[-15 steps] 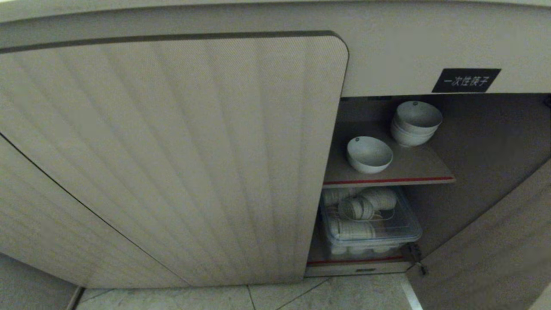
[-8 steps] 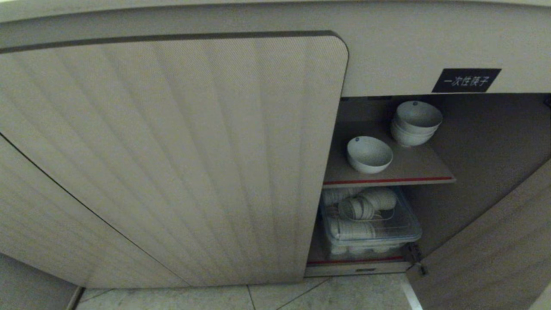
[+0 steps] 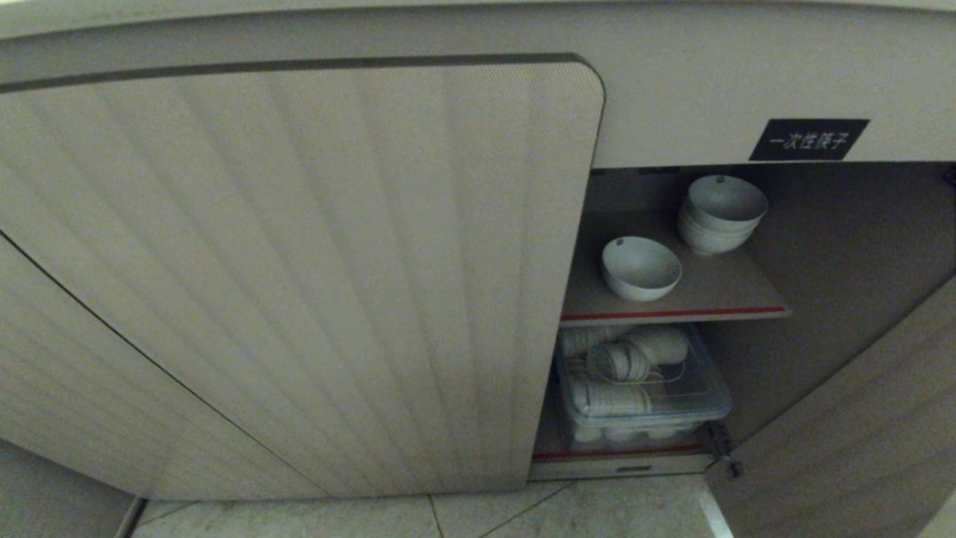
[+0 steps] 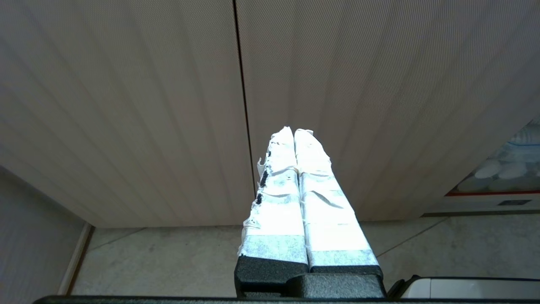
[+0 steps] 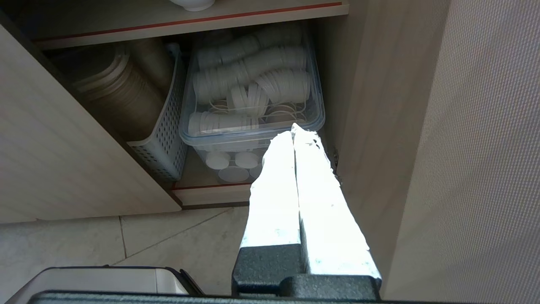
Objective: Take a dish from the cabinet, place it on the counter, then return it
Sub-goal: Close the cabinet door
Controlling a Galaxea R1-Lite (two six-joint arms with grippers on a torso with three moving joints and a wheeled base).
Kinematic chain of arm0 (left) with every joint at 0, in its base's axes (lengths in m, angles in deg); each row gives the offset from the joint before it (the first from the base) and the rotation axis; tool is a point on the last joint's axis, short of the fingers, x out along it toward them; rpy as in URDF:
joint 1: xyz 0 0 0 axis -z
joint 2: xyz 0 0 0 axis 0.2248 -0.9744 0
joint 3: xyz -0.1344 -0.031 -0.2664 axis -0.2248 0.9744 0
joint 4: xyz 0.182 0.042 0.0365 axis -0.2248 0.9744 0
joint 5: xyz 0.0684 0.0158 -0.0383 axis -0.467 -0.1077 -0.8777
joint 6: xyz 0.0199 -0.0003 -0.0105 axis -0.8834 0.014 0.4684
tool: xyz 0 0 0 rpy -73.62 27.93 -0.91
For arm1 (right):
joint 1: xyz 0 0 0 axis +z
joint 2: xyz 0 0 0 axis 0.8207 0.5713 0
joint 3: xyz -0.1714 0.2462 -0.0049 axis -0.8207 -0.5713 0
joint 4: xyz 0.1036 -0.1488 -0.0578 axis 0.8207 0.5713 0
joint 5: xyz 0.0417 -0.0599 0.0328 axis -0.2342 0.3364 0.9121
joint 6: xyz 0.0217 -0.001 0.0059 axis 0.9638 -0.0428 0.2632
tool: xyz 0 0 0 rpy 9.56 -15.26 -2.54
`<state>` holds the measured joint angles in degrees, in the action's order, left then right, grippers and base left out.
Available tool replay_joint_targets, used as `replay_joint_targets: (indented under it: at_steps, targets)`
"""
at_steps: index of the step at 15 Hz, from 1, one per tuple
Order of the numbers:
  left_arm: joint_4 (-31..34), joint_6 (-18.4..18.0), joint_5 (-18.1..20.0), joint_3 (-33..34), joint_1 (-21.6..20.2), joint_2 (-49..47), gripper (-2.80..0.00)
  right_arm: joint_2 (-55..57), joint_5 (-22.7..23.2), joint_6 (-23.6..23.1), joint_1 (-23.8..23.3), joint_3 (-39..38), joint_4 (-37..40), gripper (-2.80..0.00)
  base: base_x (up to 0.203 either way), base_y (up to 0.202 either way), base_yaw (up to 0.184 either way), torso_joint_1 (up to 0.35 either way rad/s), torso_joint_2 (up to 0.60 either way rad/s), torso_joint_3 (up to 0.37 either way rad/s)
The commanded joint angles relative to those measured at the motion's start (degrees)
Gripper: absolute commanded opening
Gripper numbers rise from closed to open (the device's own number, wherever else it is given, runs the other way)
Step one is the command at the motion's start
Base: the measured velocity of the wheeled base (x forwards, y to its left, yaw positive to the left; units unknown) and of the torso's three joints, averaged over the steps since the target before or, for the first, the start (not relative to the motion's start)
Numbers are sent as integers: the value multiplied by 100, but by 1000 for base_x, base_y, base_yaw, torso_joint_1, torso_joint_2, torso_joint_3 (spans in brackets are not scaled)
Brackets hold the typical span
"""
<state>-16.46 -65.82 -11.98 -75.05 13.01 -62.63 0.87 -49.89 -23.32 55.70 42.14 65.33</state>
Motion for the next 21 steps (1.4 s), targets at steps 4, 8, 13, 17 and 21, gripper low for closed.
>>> replay_joint_targets:
  at_steps: [4,8,13,17,21]
  targets:
    - [-3,3,8,1,6,0,-280,7,-3,2,2,2,-10,-280,-20,0,2,2,1,1]
    - [-3,3,8,1,6,0,-280,7,2,-4,6,2,-10,-280,-188,0,1,2,2,3]
    - [-3,3,8,1,6,0,-280,7,2,-7,-2,2,-10,-280,-193,0,0,3,1,4]
    - [-3,4,8,1,-2,0,-280,7,2,-16,4,2,-10,-280,-194,0,-1,2,4,1]
    - [-3,3,8,1,2,0,-280,7,-7,-33,-2,2,-10,-280,-196,0,-2,3,3,4]
